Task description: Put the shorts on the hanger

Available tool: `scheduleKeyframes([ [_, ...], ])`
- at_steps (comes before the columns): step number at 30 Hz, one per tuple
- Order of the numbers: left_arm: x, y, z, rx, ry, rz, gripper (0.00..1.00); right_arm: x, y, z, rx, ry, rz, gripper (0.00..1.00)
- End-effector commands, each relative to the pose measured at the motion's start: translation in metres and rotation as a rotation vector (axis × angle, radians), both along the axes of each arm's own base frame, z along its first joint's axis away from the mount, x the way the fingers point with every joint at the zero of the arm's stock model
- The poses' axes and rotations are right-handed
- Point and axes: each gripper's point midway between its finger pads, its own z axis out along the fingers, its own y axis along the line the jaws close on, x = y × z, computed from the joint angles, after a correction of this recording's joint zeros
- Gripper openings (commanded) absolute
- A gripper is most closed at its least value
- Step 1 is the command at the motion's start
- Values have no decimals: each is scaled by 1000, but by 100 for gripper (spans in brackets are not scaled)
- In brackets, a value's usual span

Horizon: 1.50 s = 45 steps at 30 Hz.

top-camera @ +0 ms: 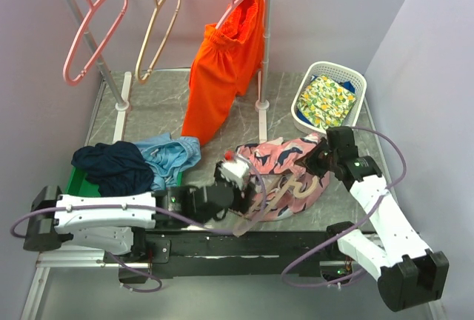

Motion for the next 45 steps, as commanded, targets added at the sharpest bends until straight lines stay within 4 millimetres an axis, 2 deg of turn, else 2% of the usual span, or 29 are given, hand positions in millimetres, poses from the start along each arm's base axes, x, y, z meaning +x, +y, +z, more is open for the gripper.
scheduleKeyframes([
  [1,29,47,-28,37,242,247,62,-1,-10,22,-26,-78,-30,0],
  [2,30,53,-38,66,258,264,53,-1,-11,28,-23,-95,-39,0],
  [4,34,59,-55,86,295,277,53,-4,-14,32,-21,-85,-71,0],
  [8,37,51,-69,111,347,246,57,-5,-12,43,9,-66,-96,0],
  [12,40,34,-71,111,353,189,63,-5,-11,44,27,-41,-120,0],
  [14,42,31,-79,131,356,187,65,-5,-10,44,31,-32,-120,0],
  [17,55,32,-91,139,367,219,65,-5,-10,45,42,-29,-137,0],
  [21,82,30,-86,74,333,259,61,-2,-10,49,76,-54,-170,0],
  [22,86,26,-84,51,334,253,46,-1,-10,49,83,-54,-184,0],
  [24,92,27,-85,51,343,250,26,0,-13,52,96,-58,-229,0],
  [25,92,29,-85,57,343,249,1,2,-15,57,98,-65,-246,0],
  [28,79,36,-79,72,365,207,1,5,-26,65,97,-61,-346,0],
  [30,67,48,-73,76,380,190,1,6,-32,71,110,-65,-420,0],
  [31,62,52,-66,65,384,179,1,10,-37,79,112,-91,-452,0],
  [33,51,64,-69,100,417,174,1,15,-40,89,146,-123,-501,0],
  [36,37,74,-61,96,452,150,1,21,-47,103,150,-148,-556,0],
  [41,26,83,-26,35,439,125,1,29,-58,112,113,-150,-616,0],
  [43,22,88,-19,37,444,118,1,30,-60,112,102,-158,-625,0],
  [45,19,84,-1,12,438,88,1,29,-63,115,92,-163,-638,0],
])
